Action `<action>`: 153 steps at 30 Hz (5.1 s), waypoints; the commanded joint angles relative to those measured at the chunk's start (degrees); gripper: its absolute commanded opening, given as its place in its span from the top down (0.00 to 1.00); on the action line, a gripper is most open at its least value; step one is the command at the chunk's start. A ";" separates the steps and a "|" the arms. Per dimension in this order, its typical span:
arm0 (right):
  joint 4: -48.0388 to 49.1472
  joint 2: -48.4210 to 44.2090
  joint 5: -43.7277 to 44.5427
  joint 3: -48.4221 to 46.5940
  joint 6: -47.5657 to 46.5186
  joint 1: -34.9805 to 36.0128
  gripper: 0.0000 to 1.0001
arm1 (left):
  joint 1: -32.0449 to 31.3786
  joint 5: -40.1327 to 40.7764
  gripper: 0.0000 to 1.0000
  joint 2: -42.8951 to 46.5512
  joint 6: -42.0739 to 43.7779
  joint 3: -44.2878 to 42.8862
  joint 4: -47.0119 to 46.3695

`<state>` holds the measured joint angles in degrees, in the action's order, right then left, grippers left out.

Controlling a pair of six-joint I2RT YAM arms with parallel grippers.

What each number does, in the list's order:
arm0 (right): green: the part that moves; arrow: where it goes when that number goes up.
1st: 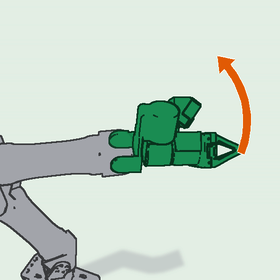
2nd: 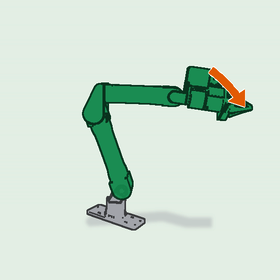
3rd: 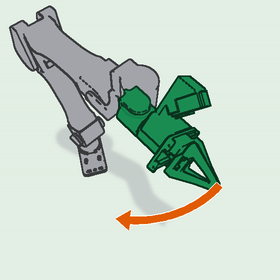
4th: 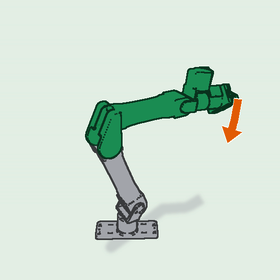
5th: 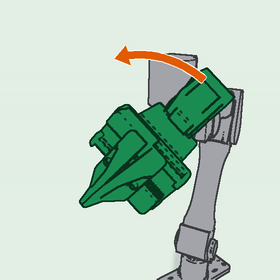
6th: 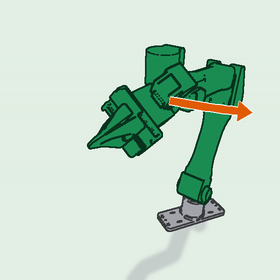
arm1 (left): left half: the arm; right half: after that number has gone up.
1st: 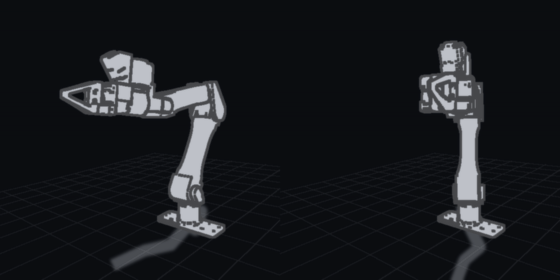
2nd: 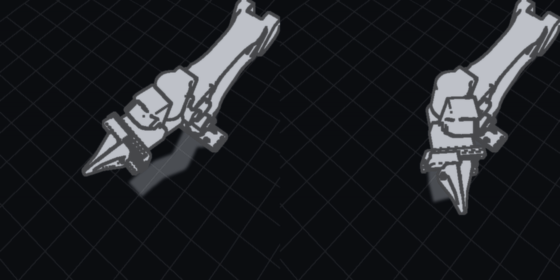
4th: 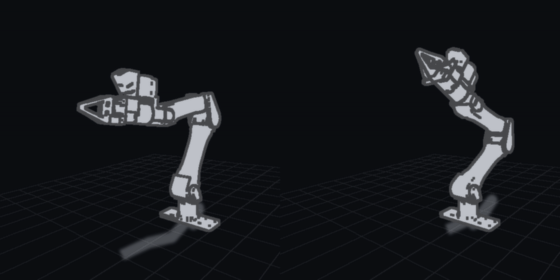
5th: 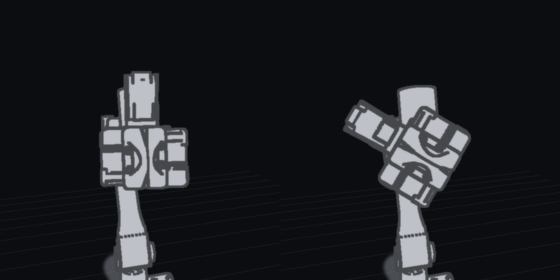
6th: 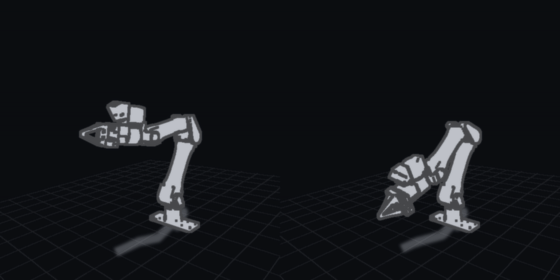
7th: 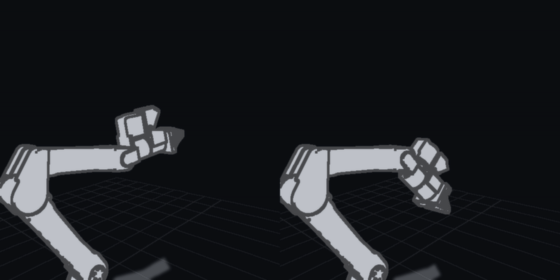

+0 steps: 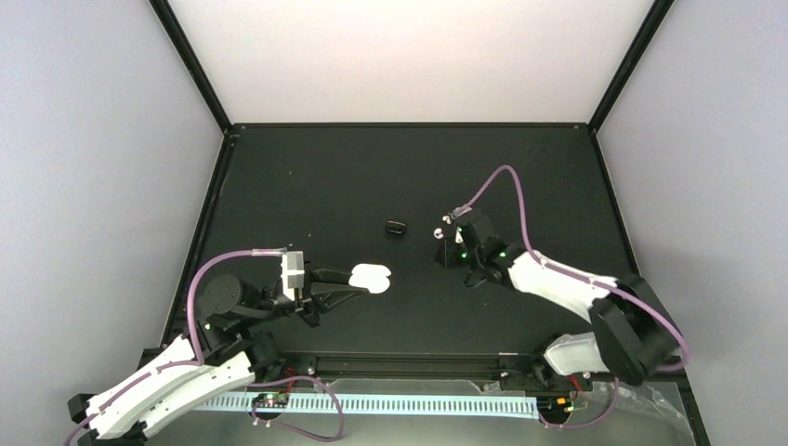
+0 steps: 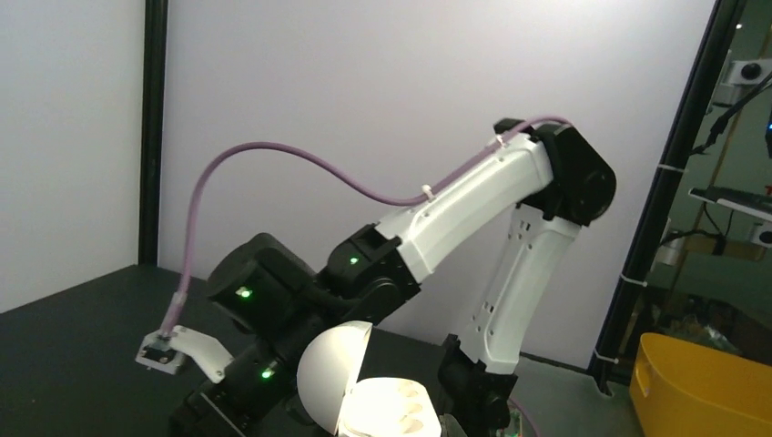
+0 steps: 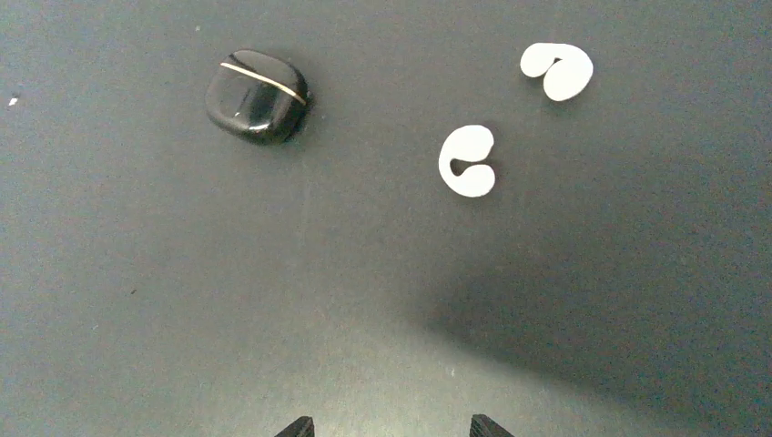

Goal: Insert the wireless bluetooth earbuds into the charging case
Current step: Pick up the earbud from the center of the board, then place the earbud in the charging case.

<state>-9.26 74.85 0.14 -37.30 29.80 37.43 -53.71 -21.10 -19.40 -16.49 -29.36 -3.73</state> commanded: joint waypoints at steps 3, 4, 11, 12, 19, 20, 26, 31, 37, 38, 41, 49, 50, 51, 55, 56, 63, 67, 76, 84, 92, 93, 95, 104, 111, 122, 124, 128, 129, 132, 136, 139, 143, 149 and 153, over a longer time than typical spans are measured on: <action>6.43 8.78 1.78 -5.92 -3.00 -0.83 0.56 | -0.25 -0.61 0.98 -0.73 1.73 -0.21 1.69; 6.38 9.68 1.69 -6.93 -3.71 -0.81 0.56 | -0.24 -0.55 0.99 -0.65 1.87 -0.17 1.82; 3.31 18.56 0.75 -14.64 -6.93 -1.91 0.58 | -0.27 -0.25 0.99 -0.57 2.38 0.86 1.60; 3.34 19.95 0.32 -15.19 -6.76 -2.14 0.58 | -0.25 -0.23 0.99 -0.71 2.47 1.01 1.46; 4.07 23.37 0.80 -17.40 -6.56 -2.39 0.59 | -0.27 -0.25 0.98 -1.62 3.36 1.02 1.22; 4.21 23.70 0.82 -17.57 -6.47 -2.34 0.59 | -0.25 -0.25 0.98 -1.77 3.53 0.98 1.22; 5.83 23.54 0.28 -17.91 -5.98 -2.37 0.59 | -0.25 -0.26 0.98 -2.04 3.87 1.06 1.21; 4.43 25.28 1.49 -19.93 -6.42 -2.42 0.59 | -0.23 -0.21 0.98 -2.17 3.88 1.49 0.69; 3.44 27.85 3.45 -21.54 -6.09 -2.54 0.60 | -0.25 -0.63 0.99 -2.98 4.43 1.29 0.56; 3.40 28.08 3.70 -21.62 -6.15 -2.54 0.60 | -0.26 -0.69 0.99 -3.05 4.52 1.20 0.58; 2.70 28.54 4.61 -21.73 -6.42 -2.58 0.61 | -0.25 -0.63 0.98 -3.06 4.71 1.20 0.56; 2.32 29.28 6.48 -21.15 -6.66 -2.93 0.62 | -0.25 -0.37 0.98 -3.36 5.10 1.33 0.37; 2.13 29.46 6.72 -21.14 -6.73 -2.97 0.62 | -0.25 -0.28 0.98 -3.37 5.14 1.33 0.39; 1.99 29.54 6.92 -21.04 -6.69 -3.02 0.62 | -0.25 -0.26 0.99 -3.43 5.15 1.33 0.27; 1.92 29.87 7.23 -20.46 -6.80 -3.36 0.63 | -0.23 -0.25 0.98 -3.74 5.25 1.33 0.21; 1.93 29.91 7.42 -20.26 -6.78 -3.48 0.63 | -0.25 -0.25 0.98 -3.87 5.24 1.33 0.17; 0.91 29.49 10.43 -19.47 -6.34 -3.89 0.68 | -0.25 -0.34 0.98 -4.49 5.50 1.08 -0.19; 0.41 29.18 11.72 -19.28 -6.43 -4.19 0.72 | -0.23 -0.23 0.98 -4.81 5.72 1.02 -0.58; 0.79 28.45 12.67 -18.80 -6.61 -4.56 0.85 | -0.25 0.01 0.98 -4.94 5.86 1.07 -0.58; 1.44 26.78 13.28 -17.59 -6.79 -4.56 0.93 | -0.25 0.10 0.99 -4.88 6.00 1.23 -0.83; 1.86 23.94 13.01 -16.36 -7.06 -4.56 0.99 | -0.25 -0.20 0.98 -4.87 5.86 1.24 -1.21; 1.75 23.10 12.79 -16.11 -6.98 -4.56 0.99 | -0.30 -0.20 0.99 -4.84 5.78 1.24 -1.12; 0.70 20.45 12.40 -15.61 -6.34 -4.54 0.99 | -0.25 -0.13 0.98 -4.59 5.82 1.24 -0.97; -7.43 -15.91 -9.61 -9.96 -8.60 -3.40 0.99 | -0.16 0.48 0.98 -4.02 5.67 1.41 -2.86; -27.69 -34.11 -25.03 -19.12 -19.17 -0.40 0.98 | -0.16 1.22 0.99 -5.95 6.35 3.83 -14.63; -40.15 -34.19 -25.67 -34.51 -28.97 7.35 0.99 | -0.16 -0.21 0.99 -13.75 12.96 3.43 -29.08; -39.56 -32.96 -22.73 -35.51 -29.60 10.80 0.99 | -0.16 -1.31 0.99 -15.21 12.78 2.74 -29.58; -38.40 -28.40 -13.63 -37.90 -30.23 21.49 0.99 | -0.16 -3.63 0.98 -17.41 11.36 2.39 -31.39; -38.27 -26.96 -11.22 -38.72 -30.50 25.49 0.99 | -0.16 -4.23 0.98 -17.70 11.13 2.31 -31.65; -37.53 -23.20 -7.03 -41.49 -31.12 30.45 0.99 | -0.16 -5.93 0.98 -17.75 11.42 2.21 -31.63; -38.39 -18.76 -4.68 -45.20 -31.98 34.29 0.99 | -0.16 -8.57 0.99 -16.19 13.07 2.50 -30.00; -40.07 -16.04 -2.54 -47.42 -32.49 37.47 0.99 | -0.16 -9.73 0.98 -14.73 13.24 3.13 -29.50; -41.06 -14.71 -0.46 -47.63 -32.66 38.47 0.99 | -0.16 -10.90 0.98 -13.31 12.92 3.78 -29.63; -43.60 -14.71 -0.14 -47.36 -32.81 38.50 0.99 | -0.16 -12.48 0.99 -11.49 12.63 3.79 -27.72; -45.73 -13.88 -0.85 -48.41 -33.67 38.49 0.99 | -0.19 -13.39 0.98 -10.94 12.30 3.88 -27.16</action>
<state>-51.70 60.45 -1.58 -83.88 -2.57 75.57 -53.71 -31.97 -31.18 -4.67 -24.91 -31.05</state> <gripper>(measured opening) 0.010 0.169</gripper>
